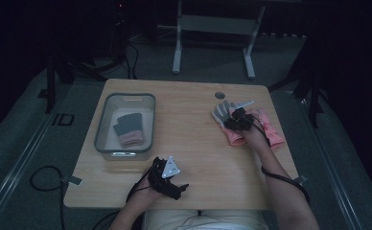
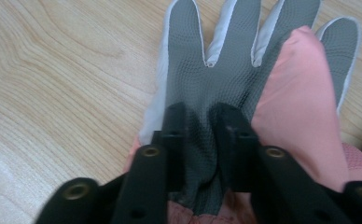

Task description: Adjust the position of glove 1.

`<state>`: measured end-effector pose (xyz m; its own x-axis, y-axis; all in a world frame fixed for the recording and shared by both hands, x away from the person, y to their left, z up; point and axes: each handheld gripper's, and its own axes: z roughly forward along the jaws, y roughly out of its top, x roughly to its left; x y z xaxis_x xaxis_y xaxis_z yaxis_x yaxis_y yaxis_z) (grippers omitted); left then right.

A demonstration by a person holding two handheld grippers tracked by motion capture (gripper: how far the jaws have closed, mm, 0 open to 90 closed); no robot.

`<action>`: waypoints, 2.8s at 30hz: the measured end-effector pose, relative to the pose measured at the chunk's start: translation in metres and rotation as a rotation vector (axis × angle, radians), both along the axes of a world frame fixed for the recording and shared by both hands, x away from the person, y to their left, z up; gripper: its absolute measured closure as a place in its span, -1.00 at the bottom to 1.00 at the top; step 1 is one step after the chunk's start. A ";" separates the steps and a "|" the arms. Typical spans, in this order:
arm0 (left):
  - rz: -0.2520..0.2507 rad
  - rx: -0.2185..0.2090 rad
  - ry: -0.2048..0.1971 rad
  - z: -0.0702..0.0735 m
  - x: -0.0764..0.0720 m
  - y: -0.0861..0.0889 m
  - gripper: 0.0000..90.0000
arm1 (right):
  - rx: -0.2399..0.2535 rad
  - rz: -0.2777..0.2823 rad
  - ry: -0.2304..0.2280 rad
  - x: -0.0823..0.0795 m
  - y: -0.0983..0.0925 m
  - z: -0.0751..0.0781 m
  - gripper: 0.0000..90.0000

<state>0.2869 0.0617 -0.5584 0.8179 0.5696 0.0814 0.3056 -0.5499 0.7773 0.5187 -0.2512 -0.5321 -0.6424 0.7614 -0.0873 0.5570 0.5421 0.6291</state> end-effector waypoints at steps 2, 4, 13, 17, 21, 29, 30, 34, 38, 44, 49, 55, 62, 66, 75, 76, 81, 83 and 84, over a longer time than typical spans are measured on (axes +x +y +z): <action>-0.001 0.003 -0.001 0.000 0.000 0.000 -1.00 | 0.009 -0.016 0.007 0.000 0.000 0.000 0.74; -0.003 0.002 -0.001 0.000 0.000 0.000 -1.00 | 0.042 -0.050 0.003 -0.001 -0.001 0.000 0.84; -0.007 0.008 -0.006 -0.002 0.000 0.000 -1.00 | 0.196 -0.143 -0.052 -0.026 -0.003 0.037 0.96; -0.010 0.008 -0.011 -0.003 -0.001 0.000 -1.00 | 0.260 -0.124 -0.114 -0.051 0.003 0.067 0.96; -0.007 -0.001 -0.017 -0.002 -0.001 0.000 -1.00 | 0.303 -0.121 -0.151 -0.080 0.010 0.095 0.96; -0.017 -0.001 -0.030 -0.001 -0.001 0.000 -1.00 | 0.341 -0.210 -0.165 -0.139 0.036 0.114 0.96; -0.016 -0.006 -0.031 -0.001 -0.001 0.001 -1.00 | 0.351 -0.223 -0.169 -0.145 0.040 0.112 0.96; -0.016 -0.004 -0.042 0.001 -0.003 0.003 -1.00 | 0.343 -0.295 -0.166 -0.164 0.052 0.100 0.96; -0.013 -0.016 -0.047 0.002 -0.003 0.005 -1.00 | 0.337 -0.341 -0.131 -0.173 0.065 0.080 0.96; -0.020 -0.029 -0.056 0.004 -0.005 0.005 -1.00 | 0.278 -0.376 -0.075 -0.165 0.085 0.044 0.96; -0.027 -0.029 -0.041 0.001 -0.003 0.006 -1.00 | 0.272 -0.394 -0.009 -0.147 0.099 0.021 0.96; -0.033 -0.026 -0.041 0.000 -0.004 0.005 -1.00 | 0.276 -0.406 0.041 -0.131 0.112 0.002 0.94; -0.033 -0.024 -0.038 -0.001 -0.003 0.005 -1.00 | 0.255 -0.379 0.034 -0.129 0.115 -0.003 0.87; -0.032 -0.031 -0.036 -0.001 -0.004 0.006 -1.00 | 0.252 -0.340 -0.002 -0.133 0.113 0.008 0.63; -0.031 -0.019 -0.025 -0.004 -0.003 0.006 -1.00 | 0.238 -0.189 -0.137 -0.144 0.059 0.052 0.39; -0.034 -0.017 -0.025 -0.004 -0.003 0.006 -1.00 | 0.243 -0.186 -0.143 -0.143 0.049 0.056 0.39; -0.035 -0.027 -0.027 -0.003 -0.003 0.007 -1.00 | 0.228 -0.154 -0.198 -0.137 0.010 0.068 0.38; -0.032 -0.042 -0.030 -0.002 -0.003 0.009 -1.00 | 0.191 -0.141 -0.225 -0.127 -0.025 0.072 0.37; -0.029 -0.046 -0.030 -0.002 -0.003 0.009 -1.00 | 0.190 -0.140 -0.224 -0.125 -0.036 0.073 0.38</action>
<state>0.2843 0.0709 -0.5602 0.8317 0.5495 0.0800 0.2663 -0.5212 0.8108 0.3940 -0.2872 -0.4593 -0.5112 0.8572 -0.0626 0.4543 0.3313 0.8270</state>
